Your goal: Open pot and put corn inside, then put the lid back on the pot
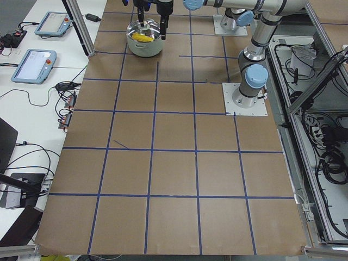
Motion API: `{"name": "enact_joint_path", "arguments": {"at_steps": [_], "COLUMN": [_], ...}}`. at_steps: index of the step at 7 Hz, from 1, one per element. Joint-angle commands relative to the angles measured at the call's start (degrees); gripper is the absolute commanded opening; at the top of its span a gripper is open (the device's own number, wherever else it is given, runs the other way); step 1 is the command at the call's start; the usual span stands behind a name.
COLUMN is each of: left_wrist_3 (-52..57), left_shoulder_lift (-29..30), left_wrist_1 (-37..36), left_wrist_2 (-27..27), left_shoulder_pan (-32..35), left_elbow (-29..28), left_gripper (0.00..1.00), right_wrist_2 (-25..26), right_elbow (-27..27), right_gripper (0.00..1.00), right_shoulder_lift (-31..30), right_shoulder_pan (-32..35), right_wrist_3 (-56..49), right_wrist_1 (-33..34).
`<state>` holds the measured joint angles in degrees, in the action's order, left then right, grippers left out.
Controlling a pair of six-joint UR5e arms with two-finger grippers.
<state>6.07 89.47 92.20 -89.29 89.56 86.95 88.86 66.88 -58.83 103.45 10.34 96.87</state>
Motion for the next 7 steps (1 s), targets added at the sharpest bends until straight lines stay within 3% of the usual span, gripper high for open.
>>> {"name": "enact_joint_path", "arguments": {"at_steps": [1,4,7], "left_wrist_3": [0.08,-0.01,-0.01], "left_shoulder_lift": [0.0,-0.26,-0.18], "left_wrist_1": [0.0,0.0,0.0], "left_wrist_2": [0.0,-0.09,-0.09], "left_shoulder_pan": [0.01,0.01,0.01], "left_elbow": [0.06,-0.03,-0.03], "left_gripper": [1.0,1.0,1.0], "right_wrist_2": [0.0,0.0,-0.35], "right_elbow": [-1.74,-4.56,-3.68], "right_gripper": [0.85,0.88,0.88], "right_shoulder_lift": [-0.32,-2.77,-11.72], "right_shoulder_pan": [-2.53,-9.13,-10.11], "right_wrist_3": [-1.71,-12.76,-17.28], "right_wrist_1": [-0.01,-0.37,-11.85]}}
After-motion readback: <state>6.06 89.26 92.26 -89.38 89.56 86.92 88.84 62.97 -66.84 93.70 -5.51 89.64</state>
